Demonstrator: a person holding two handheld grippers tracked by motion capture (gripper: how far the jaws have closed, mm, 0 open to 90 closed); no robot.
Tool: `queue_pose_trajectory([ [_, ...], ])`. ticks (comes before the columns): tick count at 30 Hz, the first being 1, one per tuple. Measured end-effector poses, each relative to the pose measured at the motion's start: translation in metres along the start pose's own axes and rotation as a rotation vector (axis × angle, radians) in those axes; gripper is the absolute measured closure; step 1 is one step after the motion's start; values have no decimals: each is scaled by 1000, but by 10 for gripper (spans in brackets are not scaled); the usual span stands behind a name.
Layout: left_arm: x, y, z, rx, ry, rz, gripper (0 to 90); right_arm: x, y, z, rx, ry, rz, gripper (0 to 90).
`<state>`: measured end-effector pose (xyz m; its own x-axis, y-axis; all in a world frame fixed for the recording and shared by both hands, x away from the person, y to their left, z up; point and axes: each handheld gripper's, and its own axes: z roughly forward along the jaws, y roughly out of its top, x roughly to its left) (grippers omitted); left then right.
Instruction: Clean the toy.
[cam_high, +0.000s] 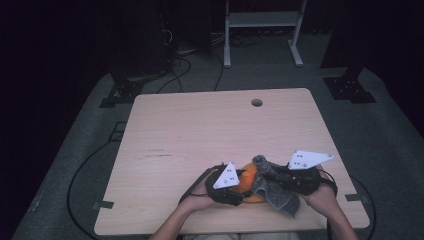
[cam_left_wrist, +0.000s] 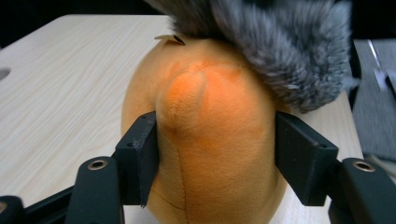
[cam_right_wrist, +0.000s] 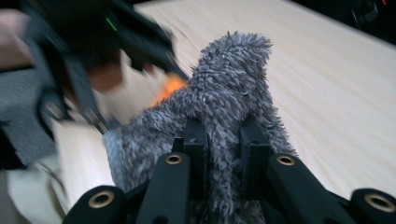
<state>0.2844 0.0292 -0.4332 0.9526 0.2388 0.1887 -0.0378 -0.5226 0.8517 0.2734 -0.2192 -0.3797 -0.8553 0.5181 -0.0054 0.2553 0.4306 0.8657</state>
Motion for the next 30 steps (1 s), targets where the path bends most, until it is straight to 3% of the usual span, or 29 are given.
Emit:
queue_pose_trajectory([
  [2,-2,1,-1,19,9,51,370,6,6,4,20,-15,-41,758],
  [3,-1,0,-3,24,10,52,373,4,5,7,38,-32,-46,758],
  [5,5,-2,-6,18,6,22,374,-5,-2,8,34,-37,-7,760],
  [6,8,-4,-8,13,1,-1,373,-11,-7,8,30,-42,24,760],
  [8,13,-5,-8,-11,-20,-89,322,-17,-16,7,31,-52,72,761],
  [10,15,0,-7,-43,-34,-194,242,-19,-18,6,40,-62,80,762],
  [11,15,3,-6,-44,-31,-208,238,-17,-16,6,47,-58,74,762],
  [15,11,3,-3,-19,-8,-157,320,-15,-12,5,61,-45,55,762],
  [17,9,4,-3,-11,-6,-126,339,-10,-8,3,49,-62,38,761],
  [18,7,4,-3,-8,-13,-107,343,-6,-5,3,44,-66,12,759],
  [20,2,5,-2,10,-26,-54,354,7,3,6,38,-23,-38,757],
  [22,1,4,-4,32,-23,-16,367,14,7,10,59,-11,-78,756],
  [24,4,1,-7,37,-26,-22,382,9,4,11,50,-14,-51,755],
  [28,12,-4,-12,33,-25,-52,376,-11,-13,8,57,-74,48,757],
  [30,15,-2,-12,8,-28,-107,268,-13,-16,8,50,-79,73,760],
])
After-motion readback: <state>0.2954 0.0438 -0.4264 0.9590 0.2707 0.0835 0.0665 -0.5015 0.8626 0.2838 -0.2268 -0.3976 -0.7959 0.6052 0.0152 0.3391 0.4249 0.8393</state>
